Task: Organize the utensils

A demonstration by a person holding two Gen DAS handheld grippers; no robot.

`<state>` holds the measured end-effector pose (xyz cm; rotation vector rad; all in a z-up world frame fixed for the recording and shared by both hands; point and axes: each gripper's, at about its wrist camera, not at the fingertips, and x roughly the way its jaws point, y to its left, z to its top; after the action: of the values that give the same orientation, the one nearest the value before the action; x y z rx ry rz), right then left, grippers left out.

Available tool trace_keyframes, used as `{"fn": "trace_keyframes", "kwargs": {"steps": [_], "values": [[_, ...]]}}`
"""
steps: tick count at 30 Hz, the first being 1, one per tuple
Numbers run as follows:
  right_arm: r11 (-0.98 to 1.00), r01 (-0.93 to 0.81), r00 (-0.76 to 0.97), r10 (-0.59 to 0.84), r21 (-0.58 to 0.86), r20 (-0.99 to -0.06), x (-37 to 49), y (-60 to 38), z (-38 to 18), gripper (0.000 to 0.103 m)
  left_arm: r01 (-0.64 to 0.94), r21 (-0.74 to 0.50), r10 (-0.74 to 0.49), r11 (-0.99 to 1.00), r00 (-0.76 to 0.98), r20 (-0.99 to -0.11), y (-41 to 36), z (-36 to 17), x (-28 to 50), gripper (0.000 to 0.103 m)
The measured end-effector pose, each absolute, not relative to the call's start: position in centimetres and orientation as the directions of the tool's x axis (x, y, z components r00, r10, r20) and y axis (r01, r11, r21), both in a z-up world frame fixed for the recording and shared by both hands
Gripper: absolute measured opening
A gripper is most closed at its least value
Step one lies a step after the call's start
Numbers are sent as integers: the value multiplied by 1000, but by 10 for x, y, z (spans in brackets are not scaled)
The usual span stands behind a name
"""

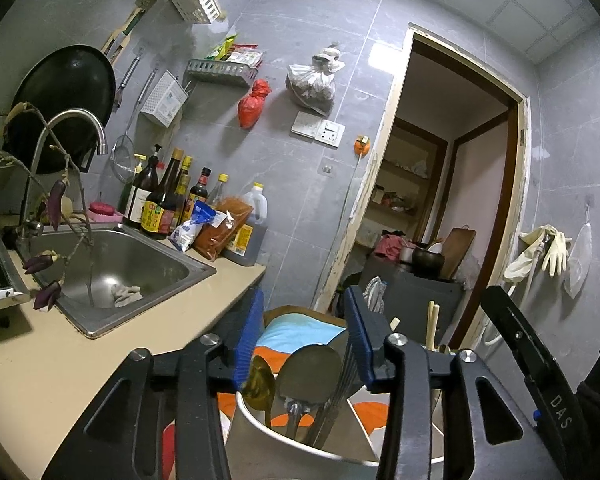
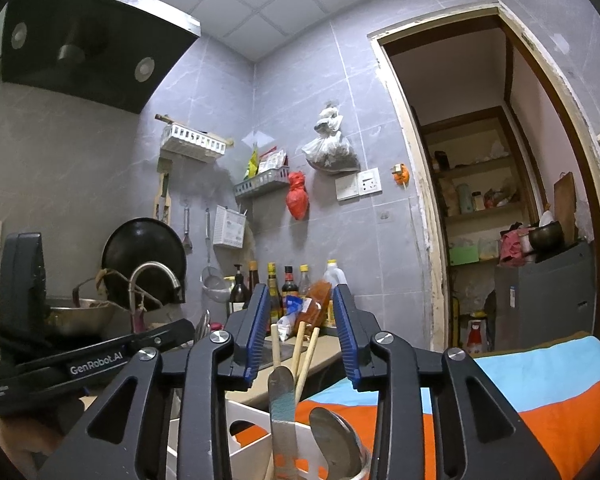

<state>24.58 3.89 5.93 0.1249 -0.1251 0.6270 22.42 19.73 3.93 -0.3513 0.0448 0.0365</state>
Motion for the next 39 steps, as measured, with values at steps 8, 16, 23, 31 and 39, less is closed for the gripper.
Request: {"fn": "trace_keyframes", "kwargs": {"steps": [8,16,23,31,39], "values": [[823,-562,822,546,77,163,238,30,66,54,-24,-330,15,944,999,-29,193,46,215,56],[850,-521,849,506,81,153,228,7,75,80,12,-287,-21,958,999,-30,182,59,204,75],[869,-481,876,470,119,110,217,-20,82,97,42,-251,-56,967,997,-48,170,70,185,90],[894,-433,901,431,117,45,186,-50,94,103,50,-211,-76,976,990,-120,153,77,167,98],[935,-326,943,332,142,-20,149,-83,98,103,27,-139,-51,990,984,-170,130,70,144,98]]}}
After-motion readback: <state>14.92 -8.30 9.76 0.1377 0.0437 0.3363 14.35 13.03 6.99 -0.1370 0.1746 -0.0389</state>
